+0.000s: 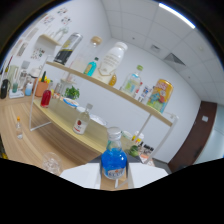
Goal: Make me a cup of Mount Fuji.
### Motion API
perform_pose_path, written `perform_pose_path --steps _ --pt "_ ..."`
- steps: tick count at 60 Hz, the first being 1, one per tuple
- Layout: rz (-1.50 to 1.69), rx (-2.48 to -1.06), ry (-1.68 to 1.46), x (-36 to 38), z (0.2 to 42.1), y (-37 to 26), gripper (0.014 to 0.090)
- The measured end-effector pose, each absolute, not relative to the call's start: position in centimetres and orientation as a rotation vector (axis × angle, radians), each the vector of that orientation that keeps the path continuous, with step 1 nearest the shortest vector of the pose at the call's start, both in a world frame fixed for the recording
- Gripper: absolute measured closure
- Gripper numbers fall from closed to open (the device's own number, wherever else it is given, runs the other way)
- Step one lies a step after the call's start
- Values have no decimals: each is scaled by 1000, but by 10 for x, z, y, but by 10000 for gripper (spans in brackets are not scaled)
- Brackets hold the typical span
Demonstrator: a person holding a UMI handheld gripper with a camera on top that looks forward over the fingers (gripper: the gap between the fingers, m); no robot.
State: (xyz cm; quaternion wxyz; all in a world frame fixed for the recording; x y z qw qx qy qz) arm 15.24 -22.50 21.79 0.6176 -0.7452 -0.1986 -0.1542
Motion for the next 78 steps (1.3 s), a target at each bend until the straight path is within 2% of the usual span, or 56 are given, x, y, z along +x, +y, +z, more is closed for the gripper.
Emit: perform_pose_path --steps 5,15,26,39,62,68,71,72,73,74,76,78 --pt "-237 -1784 -309 182 192 -228 686" --pt "-127 -1956 -120 237 111 -231 687" --pt "-55 -2098 -40 267 45 -227 686" --pt "-12 -2153 -52 274 20 -226 687" --pt "2 -2219 18 275 13 -238 667" --pt "-23 -2196 52 275 29 -244 534" --pt "-41 -2193 64 275 39 -249 375" --pt "-49 -2193 72 275 43 -251 366" --pt "-59 -2192 87 274 47 -253 254" --pt "-70 -2190 104 275 52 -255 223" --pt "-88 -2180 139 274 63 -260 194" --pt "-100 -2168 169 270 75 -264 200"
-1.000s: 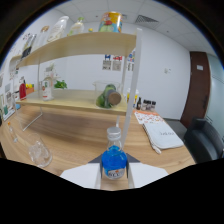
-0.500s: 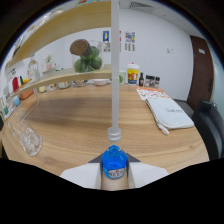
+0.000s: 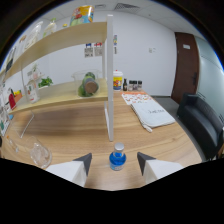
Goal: Make me a cup of Mount Fuji.
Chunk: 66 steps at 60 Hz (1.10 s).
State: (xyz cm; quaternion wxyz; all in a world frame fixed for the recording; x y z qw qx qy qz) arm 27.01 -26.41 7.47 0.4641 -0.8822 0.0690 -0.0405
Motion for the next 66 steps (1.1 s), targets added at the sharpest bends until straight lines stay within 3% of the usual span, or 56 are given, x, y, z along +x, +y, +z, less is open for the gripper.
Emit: perform_pose_path --steps 12,33,45,57,66 --pt "-104 -2124 221 204 126 -284 195" --pt "-83 -2199 144 63 137 -270 192" --pt "-7 -2135 129 0 249 -254 184" --pt "50 -1859 18 -49 372 -210 181" --pt "42 -1749 -37 -69 402 -164 204"
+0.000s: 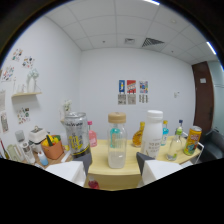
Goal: Make me a cup of Mount Fuji.
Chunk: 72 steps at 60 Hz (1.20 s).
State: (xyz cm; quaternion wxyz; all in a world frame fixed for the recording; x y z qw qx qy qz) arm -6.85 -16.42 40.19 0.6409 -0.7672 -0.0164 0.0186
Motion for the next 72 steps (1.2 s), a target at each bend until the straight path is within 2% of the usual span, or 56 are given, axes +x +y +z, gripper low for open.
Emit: perform_pose_path --steps 12,21,32,38,49,54,60,72 --pt "-34 -1708 -30 -59 398 -108 325" --pt "-9 -1728 10 -62 400 -94 612" --pt "-3 -1740 19 -62 400 -93 637" --pt "-26 -1711 2 -64 413 -104 643" --pt "9 -1624 -22 -73 449 -144 643" --pt "20 -1603 -37 -78 449 -169 644" --pt "28 -1623 -74 -87 417 -194 644" --pt "51 -1795 -46 -90 286 -221 647"
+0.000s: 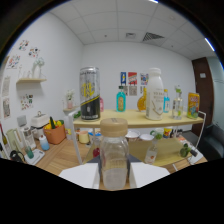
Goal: Make me a cup of Mount Fuji.
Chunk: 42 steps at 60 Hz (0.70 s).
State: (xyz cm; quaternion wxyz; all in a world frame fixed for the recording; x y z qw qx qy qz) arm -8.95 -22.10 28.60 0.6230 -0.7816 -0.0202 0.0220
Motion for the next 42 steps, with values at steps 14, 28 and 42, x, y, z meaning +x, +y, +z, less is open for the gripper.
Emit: perform_pose_path --steps 14,28,42 --pt "101 -1944 54 -78 154 -231 643" --pt "444 -1971 373 -76 115 -238 647" --pt "1076 -1714 959 -73 128 -227 646"
